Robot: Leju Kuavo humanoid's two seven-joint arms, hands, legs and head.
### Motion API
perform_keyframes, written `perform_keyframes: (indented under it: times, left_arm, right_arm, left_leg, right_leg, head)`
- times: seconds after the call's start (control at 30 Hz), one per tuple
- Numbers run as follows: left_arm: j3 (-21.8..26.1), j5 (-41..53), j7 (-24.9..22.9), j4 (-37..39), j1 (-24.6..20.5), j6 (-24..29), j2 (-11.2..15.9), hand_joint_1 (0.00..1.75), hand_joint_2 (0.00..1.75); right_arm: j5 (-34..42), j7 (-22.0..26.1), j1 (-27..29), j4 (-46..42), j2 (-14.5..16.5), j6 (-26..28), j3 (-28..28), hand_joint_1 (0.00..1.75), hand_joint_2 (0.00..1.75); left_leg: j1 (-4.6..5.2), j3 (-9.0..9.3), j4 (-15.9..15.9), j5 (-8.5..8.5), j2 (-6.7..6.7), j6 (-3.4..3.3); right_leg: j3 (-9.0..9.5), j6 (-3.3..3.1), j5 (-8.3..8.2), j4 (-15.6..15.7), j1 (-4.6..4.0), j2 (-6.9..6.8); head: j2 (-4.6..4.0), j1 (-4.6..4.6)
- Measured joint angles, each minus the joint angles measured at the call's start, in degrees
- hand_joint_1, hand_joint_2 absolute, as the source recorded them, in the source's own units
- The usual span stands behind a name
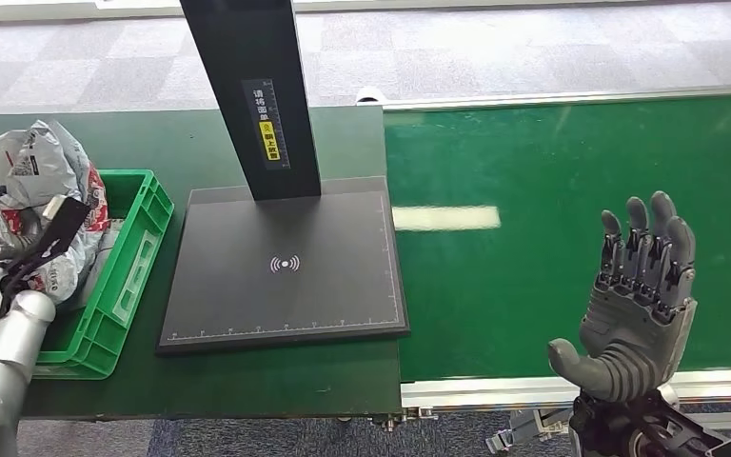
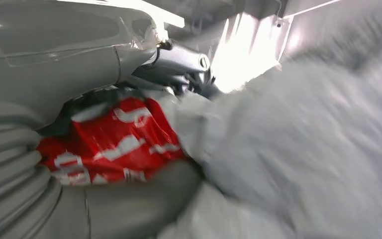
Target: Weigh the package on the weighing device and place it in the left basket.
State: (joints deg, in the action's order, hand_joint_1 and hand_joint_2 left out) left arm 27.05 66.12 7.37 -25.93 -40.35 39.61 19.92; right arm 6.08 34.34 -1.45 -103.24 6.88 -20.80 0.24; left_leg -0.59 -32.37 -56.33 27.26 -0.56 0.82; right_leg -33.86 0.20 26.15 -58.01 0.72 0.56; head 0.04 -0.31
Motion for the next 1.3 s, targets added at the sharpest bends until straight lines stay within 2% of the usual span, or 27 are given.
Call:
perform_keyframes:
  times: [0.1, 0.2, 0.27, 0.43, 0.5, 0.6, 0.7, 0.83, 0.93, 1.03, 1.13, 1.23, 1.3]
  left_arm:
    - [5.5, -13.3, 12.9, -0.1, -0.8, -1.3, -1.0, 0.00, 0.00]
    - [10.0, -24.3, 20.7, -1.2, -1.4, -4.6, -2.3, 0.00, 0.00]
    - [11.8, -28.5, 23.0, -2.2, -1.6, -6.4, -3.0, 0.00, 0.00]
    - [13.8, -30.8, 24.2, -3.9, -1.8, -7.6, -4.4, 0.00, 0.00]
    - [13.9, -33.7, 26.0, -4.8, -1.7, -8.2, -4.8, 0.00, 0.00]
    - [12.2, -40.7, 29.1, -7.3, -1.6, -8.6, -5.5, 0.00, 0.00]
    - [8.9, -45.0, 30.2, -10.3, -1.3, -7.7, -6.2, 0.00, 0.00]
    - [3.3, -51.5, 30.7, -16.2, 0.8, -7.3, -7.4, 0.00, 1.75]
    - [-0.7, -55.8, 31.5, -22.1, 3.8, -7.0, -8.4, 0.00, 1.75]
    - [-6.2, -56.9, 32.6, -31.8, 8.6, -2.9, -9.6, 0.00, 1.75]
    - [-11.6, -55.7, 32.8, -39.5, 12.5, -0.4, -10.7, 0.00, 1.75]
    - [-16.4, -50.5, 32.8, -47.4, 16.8, -0.1, -11.7, 0.00, 1.75]
    - [-23.0, -49.5, 32.5, -52.6, 21.0, -1.5, -13.0, 0.00, 1.75]
  right_arm:
    - [0.0, -0.3, -0.4, 0.5, -0.1, 0.1, 0.0, 0.00, 1.75]
    - [0.1, -0.5, -1.1, 1.2, -0.2, 0.2, 0.0, 0.00, 1.75]
    - [0.2, -0.6, -1.5, 1.7, -0.3, 0.2, 0.0, 0.00, 1.75]
    - [0.2, -0.7, -2.0, 2.5, -0.4, 0.3, 0.0, 0.00, 1.75]
    - [0.3, -0.7, -2.0, 2.7, -0.5, 0.6, 0.0, 0.00, 1.75]
    - [0.6, -1.1, -2.2, 2.9, -0.5, 1.5, 0.0, 0.00, 1.75]
    - [0.8, -1.6, -2.6, 3.2, -0.6, 2.5, 0.0, 0.00, 1.75]
    - [1.2, -2.4, -3.0, 3.6, -0.6, 3.8, 0.1, 0.00, 1.75]
    - [1.3, -2.5, -3.0, 4.1, -0.8, 4.4, 0.4, 0.00, 1.75]
    - [1.6, -2.7, -3.0, 4.7, -1.1, 4.9, 1.0, 0.00, 1.75]
    - [1.6, -3.0, -3.1, 5.4, -1.3, 5.1, 1.4, 0.00, 1.75]
    - [1.1, -3.7, -3.1, 6.1, -1.6, 5.9, 1.9, 0.00, 1.75]
    - [-1.5, -4.6, -3.1, 7.1, -1.9, 8.3, 2.5, 0.00, 1.75]
  left_leg:
    - [0.01, 0.00, 0.0, 0.00, 0.03, 0.00]
    - [0.01, 0.00, 0.0, 0.00, 0.04, 0.00]
    - [0.01, 0.00, 0.0, 0.00, 0.06, 0.00]
    - [0.01, -0.01, 0.0, 0.00, 0.07, 0.00]
    - [0.01, -0.01, 0.0, 0.00, 0.07, 0.00]
    - [0.01, -0.03, 0.0, 0.00, 0.12, 0.00]
    - [0.01, -0.04, 0.0, 0.00, 0.14, 0.00]
    - [0.02, -0.04, 0.0, 0.00, 0.16, -0.01]
    - [0.02, -0.05, 0.0, 0.00, 0.13, 0.00]
    - [0.02, -0.07, 0.0, 0.02, 0.14, 0.00]
    - [0.02, -0.15, 0.0, 0.02, 0.26, 0.00]
    - [0.05, -0.11, 0.0, 0.04, 0.21, -0.01]
    - [0.12, -0.08, 0.0, 0.08, 0.25, -0.03]
  right_leg:
    - [0.00, 0.00, 0.00, 0.0, 0.01, 0.00]
    - [0.00, 0.00, 0.00, 0.0, 0.01, 0.00]
    - [0.00, 0.00, 0.00, 0.0, 0.01, -0.01]
    - [0.00, 0.00, 0.00, 0.0, 0.01, -0.02]
    - [-0.01, 0.00, 0.00, 0.0, 0.01, -0.02]
    - [0.00, 0.00, 0.00, 0.0, 0.01, -0.03]
    - [0.01, 0.01, 0.00, 0.0, 0.02, -0.08]
    - [0.01, 0.01, -0.01, 0.0, 0.03, -0.09]
    - [0.00, 0.01, 0.00, 0.0, 0.03, -0.09]
    - [-0.04, 0.03, 0.02, 0.0, 0.03, -0.10]
    - [-0.03, 0.08, 0.06, 0.0, 0.04, -0.23]
    - [-0.06, 0.09, 0.06, 0.0, 0.08, -0.19]
    - [0.00, 0.16, 0.11, 0.1, 0.15, -0.22]
  head:
    - [0.00, 0.00]
    - [0.00, -0.01]
    - [0.01, -0.01]
    - [0.01, -0.01]
    - [0.00, -0.01]
    - [0.00, -0.01]
    - [0.00, -0.01]
    - [0.00, -0.01]
    - [0.00, -0.02]
    - [0.00, -0.03]
    - [-0.01, 0.00]
    - [0.00, -0.04]
    - [0.00, -0.04]
